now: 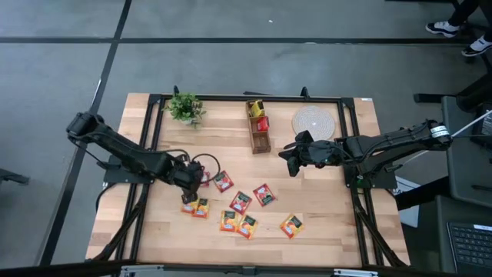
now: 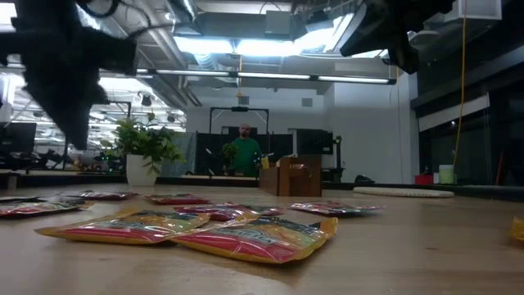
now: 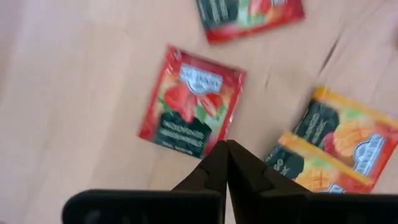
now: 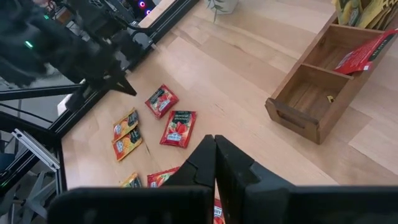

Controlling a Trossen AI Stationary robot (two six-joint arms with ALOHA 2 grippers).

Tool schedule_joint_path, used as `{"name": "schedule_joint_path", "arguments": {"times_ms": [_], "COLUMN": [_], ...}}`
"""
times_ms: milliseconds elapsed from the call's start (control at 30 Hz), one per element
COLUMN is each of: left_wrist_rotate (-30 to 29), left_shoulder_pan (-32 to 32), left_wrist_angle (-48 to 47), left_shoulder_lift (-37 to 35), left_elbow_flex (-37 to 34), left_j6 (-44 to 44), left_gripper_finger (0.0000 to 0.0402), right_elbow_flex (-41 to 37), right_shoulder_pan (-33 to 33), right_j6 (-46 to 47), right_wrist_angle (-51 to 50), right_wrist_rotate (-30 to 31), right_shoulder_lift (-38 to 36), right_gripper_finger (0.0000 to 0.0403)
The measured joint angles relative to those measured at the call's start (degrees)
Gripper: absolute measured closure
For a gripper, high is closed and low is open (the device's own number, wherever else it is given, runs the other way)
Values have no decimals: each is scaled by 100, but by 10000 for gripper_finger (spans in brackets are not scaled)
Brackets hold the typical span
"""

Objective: Pick & Place Tea
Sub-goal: Put the red tea bag into the middle section of the wooden organizer

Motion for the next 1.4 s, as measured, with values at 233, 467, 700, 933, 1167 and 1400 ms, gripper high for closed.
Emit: {"name": "schedule_joint_path", "arguments": {"times_ms": [233, 467, 700, 933, 1167, 1400], "left_wrist_rotate": [30, 419, 749, 1035, 1012, 627], "left_shoulder_pan": [402, 1238, 1809, 1841, 1642, 1567], "left_wrist_angle": [-44, -61, -92, -96, -94, -86], "left_shoulder_lift": [-644, -656, -255, 473, 1015, 1429], "left_elbow_flex": [4, 11, 13, 13, 13, 35], "left_j6": [-2, 104, 796, 1593, 1855, 1936], "left_gripper_finger": [343, 214, 156, 153, 153, 153], "right_elbow_flex": [0, 0, 0, 0, 0, 0], "right_shoulder_pan": [1, 1, 1, 1, 1, 1], "right_j6": [-142, -163, -156, -118, -116, -132], "right_wrist_angle": [14, 22, 30, 70, 101, 107], "right_wrist_rotate": [-2, 83, 122, 138, 140, 273], "right_shoulder_lift": [0, 0, 0, 0, 0, 0], "right_gripper_finger": [393, 393, 393, 393, 393, 393]}}
